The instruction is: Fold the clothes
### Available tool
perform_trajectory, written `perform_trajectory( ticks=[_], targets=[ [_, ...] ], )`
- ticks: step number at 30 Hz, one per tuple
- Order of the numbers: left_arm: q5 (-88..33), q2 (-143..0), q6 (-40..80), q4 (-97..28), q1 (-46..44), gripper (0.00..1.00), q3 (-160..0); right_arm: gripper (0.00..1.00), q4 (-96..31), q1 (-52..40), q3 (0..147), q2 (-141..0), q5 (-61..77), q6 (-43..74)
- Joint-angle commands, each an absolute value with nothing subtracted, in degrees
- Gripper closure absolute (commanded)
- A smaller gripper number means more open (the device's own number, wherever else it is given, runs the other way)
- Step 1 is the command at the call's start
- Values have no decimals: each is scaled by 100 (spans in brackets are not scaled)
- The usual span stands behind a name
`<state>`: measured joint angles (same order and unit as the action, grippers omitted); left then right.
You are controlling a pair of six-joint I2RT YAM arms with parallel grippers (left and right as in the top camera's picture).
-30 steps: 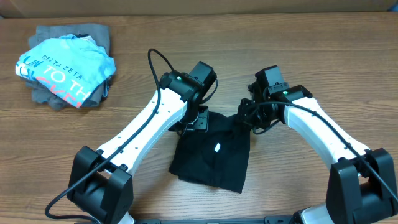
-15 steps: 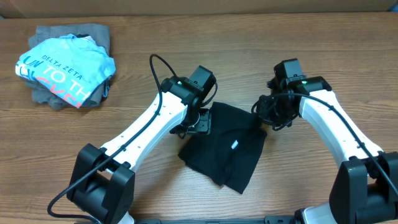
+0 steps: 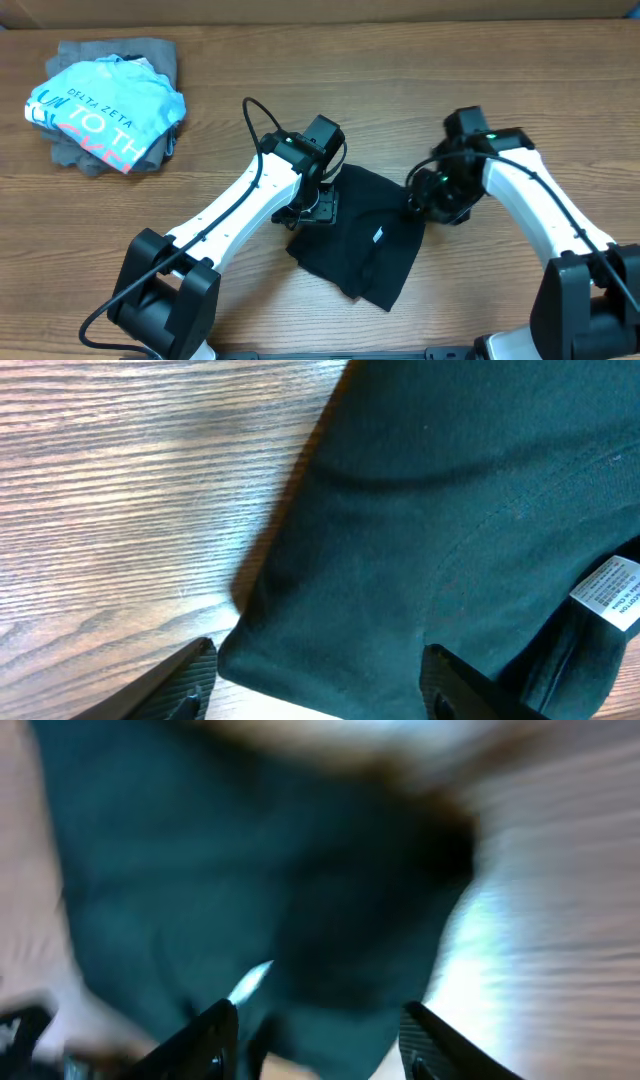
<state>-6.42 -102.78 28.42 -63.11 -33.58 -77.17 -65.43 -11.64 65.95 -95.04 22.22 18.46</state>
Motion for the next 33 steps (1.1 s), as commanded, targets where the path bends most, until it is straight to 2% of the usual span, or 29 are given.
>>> perform_trajectory(
  ticks=[1,8,12,19,24,25,26,27,28,29,30,33],
  targets=[
    [-523,-10307,2674,-6342,-3183,34,-7699,45,-6619,-1772,6525,-9321,2812,1732],
    [-454,-10300,2386,-6772,-2292,40,-8001,44,-6635,-2926,6434,-9323,2429,2558],
    [-454,-10300,2005,-6954,-1841,40,-8309,35,-6652,-3426,6379,-9338,1632,3365],
    [-449,-10300,1702,-6965,-1599,38,-8493,33,-6523,-3573,5881,-9345,1549,4058],
    [-447,-10300,1621,-6803,-1599,36,-8493,33,-5452,-3581,5441,-9345,2456,4141],
    [-445,-10300,1621,-6790,-1599,35,-8493,35,-5304,-3597,5430,-9345,2539,4143],
    [-447,-10300,1623,-6788,-1599,35,-8493,43,-5183,-3607,5433,-9345,2565,4141],
    [-447,-10300,1623,-6790,-1599,35,-8493,58,-5142,-3607,5437,-9343,2569,4141],
    [-447,-10300,1621,-6794,-1599,34,-8493,82,-5153,-3603,5446,-9343,2567,4141],
    [-451,-10300,1623,-6805,-1601,34,-8493,92,-5183,-3597,5448,-9343,2571,4136],
    [-451,-10300,1621,-6816,-1605,32,-8493,96,-5236,-3573,5450,-9330,2556,4104],
    [-451,-10300,1514,-6842,-1623,31,-8493,96,-5638,-3426,5599,-9273,2305,3752]
  ],
)
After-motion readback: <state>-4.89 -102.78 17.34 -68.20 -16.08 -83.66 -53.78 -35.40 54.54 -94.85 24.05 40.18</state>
